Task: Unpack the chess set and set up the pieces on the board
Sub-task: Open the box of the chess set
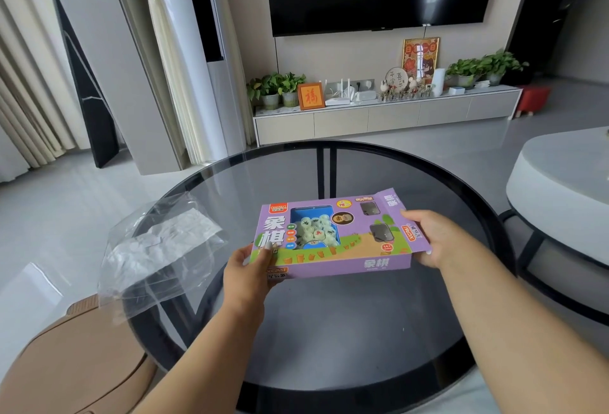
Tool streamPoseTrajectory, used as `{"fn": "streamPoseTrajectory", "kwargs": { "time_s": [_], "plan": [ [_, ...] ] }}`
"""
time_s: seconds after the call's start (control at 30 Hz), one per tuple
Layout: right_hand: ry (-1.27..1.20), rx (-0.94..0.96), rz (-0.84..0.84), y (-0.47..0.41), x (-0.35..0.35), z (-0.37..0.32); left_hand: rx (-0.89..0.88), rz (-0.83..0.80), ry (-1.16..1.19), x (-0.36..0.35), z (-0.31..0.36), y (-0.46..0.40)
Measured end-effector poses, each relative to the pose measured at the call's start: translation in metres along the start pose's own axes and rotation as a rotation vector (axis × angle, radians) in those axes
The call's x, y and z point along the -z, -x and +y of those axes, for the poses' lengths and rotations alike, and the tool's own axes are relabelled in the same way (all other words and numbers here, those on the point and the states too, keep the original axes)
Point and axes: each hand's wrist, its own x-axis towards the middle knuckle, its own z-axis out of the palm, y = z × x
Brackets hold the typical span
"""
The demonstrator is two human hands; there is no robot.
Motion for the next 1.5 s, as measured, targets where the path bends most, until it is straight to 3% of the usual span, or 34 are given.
{"fn": "streamPoseTrajectory", "kwargs": {
  "time_s": [0.33, 0.5, 0.6, 0.73, 1.0, 1.23, 1.5],
  "plan": [
    [-0.043, -0.049, 0.028, 0.004, -0.005, 0.003, 0.016, -0.004, 0.047, -0.002, 0.0, -0.003],
    [-0.077, -0.049, 0.026, 0.008, -0.009, 0.011, 0.165, 0.024, 0.403, -0.019, 0.003, 0.01],
    [-0.132, -0.06, 0.005, 0.011, -0.014, 0.012, 0.291, -0.026, 0.489, -0.039, 0.0, 0.019],
    [-0.235, -0.076, -0.01, 0.014, -0.028, 0.013, 0.367, -0.1, 0.46, -0.071, -0.009, 0.033],
    [-0.455, 0.007, 0.036, 0.023, -0.051, 0.015, 0.386, -0.06, 0.374, -0.083, 0.006, 0.017],
    [-0.593, -0.11, -0.032, 0.024, -0.054, 0.021, 0.308, 0.006, 0.231, -0.073, 0.019, 0.002],
    [-0.655, -0.209, -0.105, 0.033, -0.075, 0.023, 0.34, 0.036, 0.311, -0.071, 0.016, 0.007]
  ]
}}
